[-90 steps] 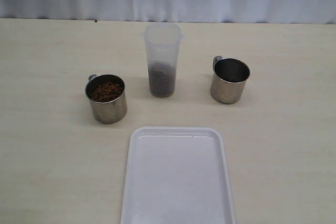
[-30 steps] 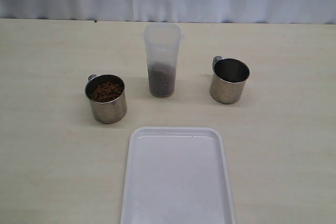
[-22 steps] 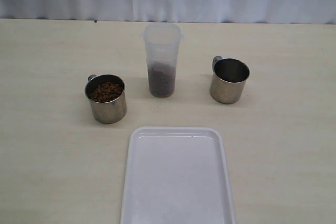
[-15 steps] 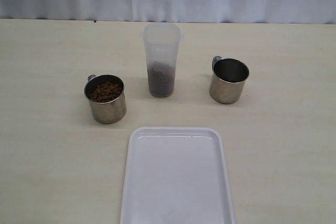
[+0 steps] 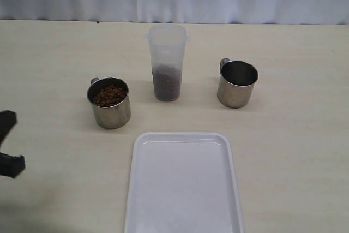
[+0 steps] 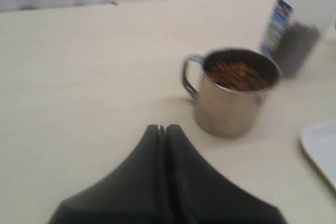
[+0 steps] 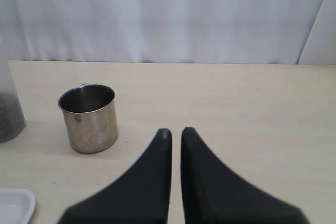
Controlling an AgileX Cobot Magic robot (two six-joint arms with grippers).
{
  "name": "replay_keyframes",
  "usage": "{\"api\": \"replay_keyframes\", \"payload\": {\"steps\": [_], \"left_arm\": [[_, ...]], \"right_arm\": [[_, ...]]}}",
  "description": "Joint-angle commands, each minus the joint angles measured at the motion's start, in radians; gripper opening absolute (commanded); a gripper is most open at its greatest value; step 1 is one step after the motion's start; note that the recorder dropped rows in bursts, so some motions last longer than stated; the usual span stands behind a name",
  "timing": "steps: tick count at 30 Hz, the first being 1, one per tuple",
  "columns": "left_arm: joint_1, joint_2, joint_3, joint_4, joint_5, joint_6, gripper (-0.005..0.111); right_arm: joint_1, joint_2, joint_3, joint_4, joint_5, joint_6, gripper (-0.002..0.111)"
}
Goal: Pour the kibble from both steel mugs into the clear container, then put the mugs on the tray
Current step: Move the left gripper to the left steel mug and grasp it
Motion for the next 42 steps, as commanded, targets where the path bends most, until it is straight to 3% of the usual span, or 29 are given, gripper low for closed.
{"api": "replay_keyframes", "payload": {"steps": [1, 4, 6, 9, 13, 15, 42], "left_arm": [[-0.005, 0.260, -0.004, 0.302, -0.258, 0.020, 0.000], [-0.005, 0.447, -0.101, 0.314, -0.296, 0.084, 0.002], [-0.005, 0.528, -0.148, 0.366, -0.291, 0.084, 0.010], [-0.005, 0.633, -0.215, 0.459, -0.343, 0.082, 0.036], [-0.005, 0.724, -0.306, 0.444, -0.325, 0.034, 0.088], [-0.005, 0.752, -0.343, 0.447, -0.300, -0.012, 0.101], [-0.010, 1.096, -0.666, 0.556, -0.419, 0.010, 0.103]], "right_arm": [[0.003, -0.003, 0.005, 0.009, -0.002, 0.004, 0.005], [0.003, -0.003, 0.005, 0.009, -0.002, 0.004, 0.005], [0.003, -0.003, 0.005, 0.009, -0.002, 0.004, 0.005], [0.003, -0.003, 0.005, 0.009, -0.002, 0.004, 0.005], [0.003, -0.003, 0.005, 0.009, -0.002, 0.004, 0.005], [0.003, -0.003, 0.005, 0.009, -0.002, 0.004, 0.005], [0.003, -0.003, 0.005, 0.009, -0.002, 0.004, 0.005]]}}
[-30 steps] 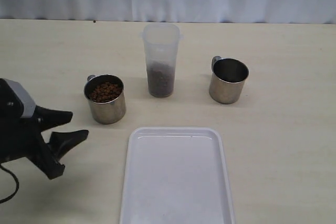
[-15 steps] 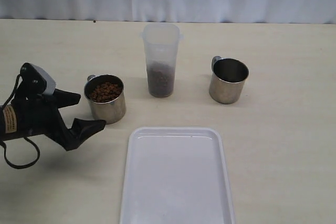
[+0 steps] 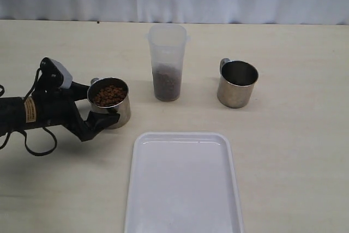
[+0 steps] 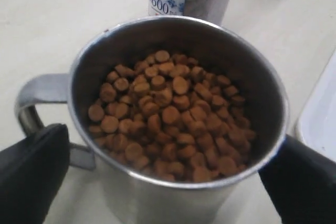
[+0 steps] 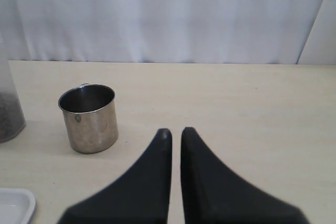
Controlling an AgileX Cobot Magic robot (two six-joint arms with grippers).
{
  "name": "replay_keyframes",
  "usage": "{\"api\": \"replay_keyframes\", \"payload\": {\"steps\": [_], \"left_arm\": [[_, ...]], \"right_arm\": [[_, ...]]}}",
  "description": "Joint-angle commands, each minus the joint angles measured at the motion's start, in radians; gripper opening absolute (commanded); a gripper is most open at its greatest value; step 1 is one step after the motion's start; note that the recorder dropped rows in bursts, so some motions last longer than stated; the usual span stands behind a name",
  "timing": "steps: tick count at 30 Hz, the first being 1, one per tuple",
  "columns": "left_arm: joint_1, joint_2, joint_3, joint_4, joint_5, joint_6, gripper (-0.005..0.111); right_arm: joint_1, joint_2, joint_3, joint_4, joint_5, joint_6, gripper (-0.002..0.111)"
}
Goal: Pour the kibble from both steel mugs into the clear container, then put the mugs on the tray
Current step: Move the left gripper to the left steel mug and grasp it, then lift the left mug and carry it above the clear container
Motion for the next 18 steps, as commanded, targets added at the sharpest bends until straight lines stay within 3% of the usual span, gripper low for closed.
{"api": "replay_keyframes", "payload": {"steps": [1, 7, 18], "left_arm": [[-0.008, 0.044, -0.052, 0.020, -0.050, 0.003, 0.103], [-0.008, 0.104, -0.101, 0.020, -0.126, 0.003, 0.103], [-0.008, 0.168, -0.145, 0.011, -0.121, 0.003, 0.102]], "right_arm": [[0.003, -0.003, 0.005, 0.009, -0.002, 0.004, 0.005], [0.003, -0.003, 0.005, 0.009, -0.002, 0.004, 0.005], [0.003, -0.003, 0.005, 0.009, -0.002, 0.004, 0.005]]}}
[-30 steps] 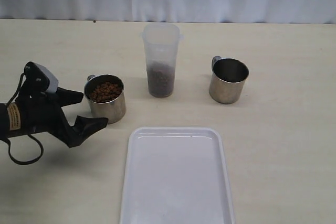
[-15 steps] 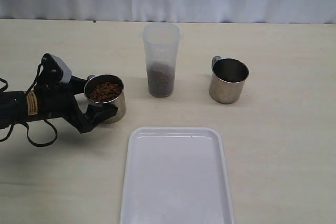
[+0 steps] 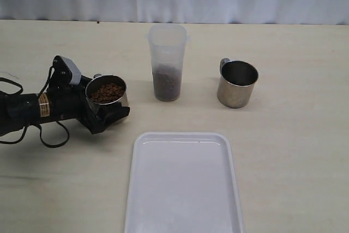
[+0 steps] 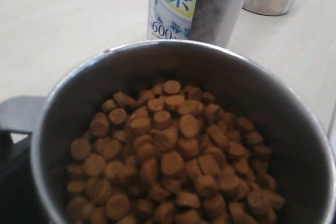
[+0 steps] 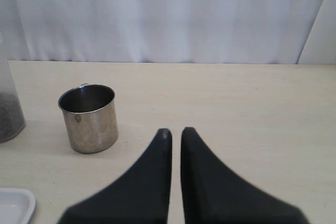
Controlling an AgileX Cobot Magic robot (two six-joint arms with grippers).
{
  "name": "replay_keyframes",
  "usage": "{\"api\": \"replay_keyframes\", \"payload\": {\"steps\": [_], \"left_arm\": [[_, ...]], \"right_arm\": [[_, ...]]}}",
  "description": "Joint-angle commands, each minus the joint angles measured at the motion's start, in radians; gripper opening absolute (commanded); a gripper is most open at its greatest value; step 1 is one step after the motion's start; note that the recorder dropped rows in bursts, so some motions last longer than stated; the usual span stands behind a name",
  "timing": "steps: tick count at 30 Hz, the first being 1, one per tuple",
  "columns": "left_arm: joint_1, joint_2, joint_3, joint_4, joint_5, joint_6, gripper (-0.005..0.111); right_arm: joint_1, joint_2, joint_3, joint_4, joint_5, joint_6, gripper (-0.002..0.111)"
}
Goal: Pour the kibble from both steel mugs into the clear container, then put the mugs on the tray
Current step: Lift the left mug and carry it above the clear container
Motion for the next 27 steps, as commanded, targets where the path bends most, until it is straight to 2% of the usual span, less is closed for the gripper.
{"api": "replay_keyframes", "payload": {"steps": [1, 4, 6, 7, 12, 15, 17, 22, 24, 27], "left_arm": [[-0.002, 0.011, -0.007, -0.011, -0.004, 0.001, 0.102], [-0.002, 0.011, -0.007, -0.011, -0.004, 0.001, 0.099], [-0.002, 0.011, -0.007, -0.011, -0.004, 0.001, 0.085], [-0.002, 0.011, -0.007, -0.011, -0.001, 0.001, 0.075], [-0.002, -0.006, -0.003, 0.020, -0.018, 0.001, 0.000], [0.000, -0.085, -0.003, 0.080, 0.001, -0.042, 0.000], [0.000, -0.147, -0.003, 0.091, 0.064, -0.116, 0.000], [-0.002, -0.330, -0.003, 0.104, 0.383, -0.360, 0.000], [-0.007, -0.387, -0.001, 0.109, 0.482, -0.407, 0.000], [-0.050, -0.463, 0.008, 0.109, 0.570, -0.409, 0.000]], "right_arm": [[0.003, -0.003, 0.005, 0.009, -0.002, 0.003, 0.005], [0.003, -0.003, 0.005, 0.009, -0.002, 0.003, 0.005], [0.003, -0.003, 0.005, 0.009, -0.002, 0.003, 0.005], [0.003, -0.003, 0.005, 0.009, -0.002, 0.003, 0.005], [0.003, -0.003, 0.005, 0.009, -0.002, 0.003, 0.005], [0.003, -0.003, 0.005, 0.009, -0.002, 0.003, 0.005], [0.003, -0.003, 0.005, 0.009, -0.002, 0.003, 0.005], [0.003, -0.003, 0.005, 0.009, -0.002, 0.003, 0.005], [0.003, -0.003, 0.005, 0.009, -0.002, 0.003, 0.005], [0.003, -0.003, 0.005, 0.009, -0.002, 0.003, 0.005]]}}
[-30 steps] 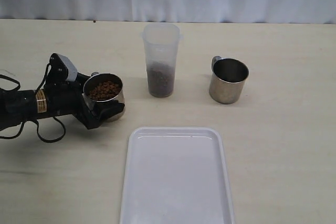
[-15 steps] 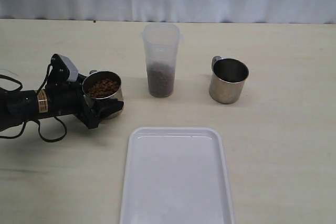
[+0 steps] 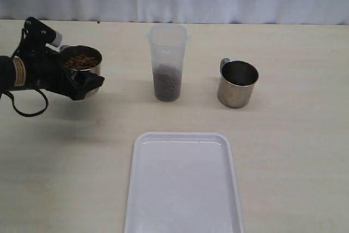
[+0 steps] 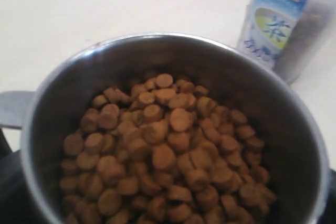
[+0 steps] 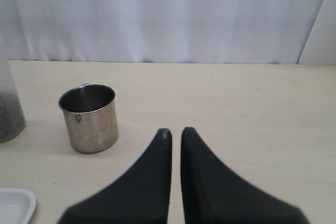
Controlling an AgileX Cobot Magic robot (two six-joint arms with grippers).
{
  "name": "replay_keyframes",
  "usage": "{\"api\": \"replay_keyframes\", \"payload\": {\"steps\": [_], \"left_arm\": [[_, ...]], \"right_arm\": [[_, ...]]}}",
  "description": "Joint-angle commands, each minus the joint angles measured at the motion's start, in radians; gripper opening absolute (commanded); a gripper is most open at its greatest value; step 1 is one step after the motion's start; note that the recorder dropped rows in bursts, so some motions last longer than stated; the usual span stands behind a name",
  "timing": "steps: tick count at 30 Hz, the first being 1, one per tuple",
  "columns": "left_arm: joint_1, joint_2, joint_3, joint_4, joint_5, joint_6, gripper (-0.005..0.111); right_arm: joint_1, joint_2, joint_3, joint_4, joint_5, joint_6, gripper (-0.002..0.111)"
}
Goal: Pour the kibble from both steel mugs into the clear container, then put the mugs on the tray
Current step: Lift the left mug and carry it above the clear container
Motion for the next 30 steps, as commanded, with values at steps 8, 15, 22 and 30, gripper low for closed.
{"api": "replay_keyframes", "payload": {"steps": [8, 15, 22, 30], "left_arm": [[-0.255, -0.186, -0.048, -0.067, 0.280, -0.037, 0.000], [-0.415, -0.192, -0.207, -0.067, 0.643, -0.037, 0.000], [-0.512, -0.190, -0.345, 0.010, 0.817, -0.037, 0.000], [-0.619, -0.102, -0.476, 0.095, 1.009, -0.034, 0.000]], "right_arm": [[0.003, -0.003, 0.005, 0.009, -0.002, 0.003, 0.005], [0.003, -0.003, 0.005, 0.009, -0.002, 0.003, 0.005], [0.003, -0.003, 0.005, 0.009, -0.002, 0.003, 0.005], [0.003, -0.003, 0.005, 0.009, -0.002, 0.003, 0.005]]}}
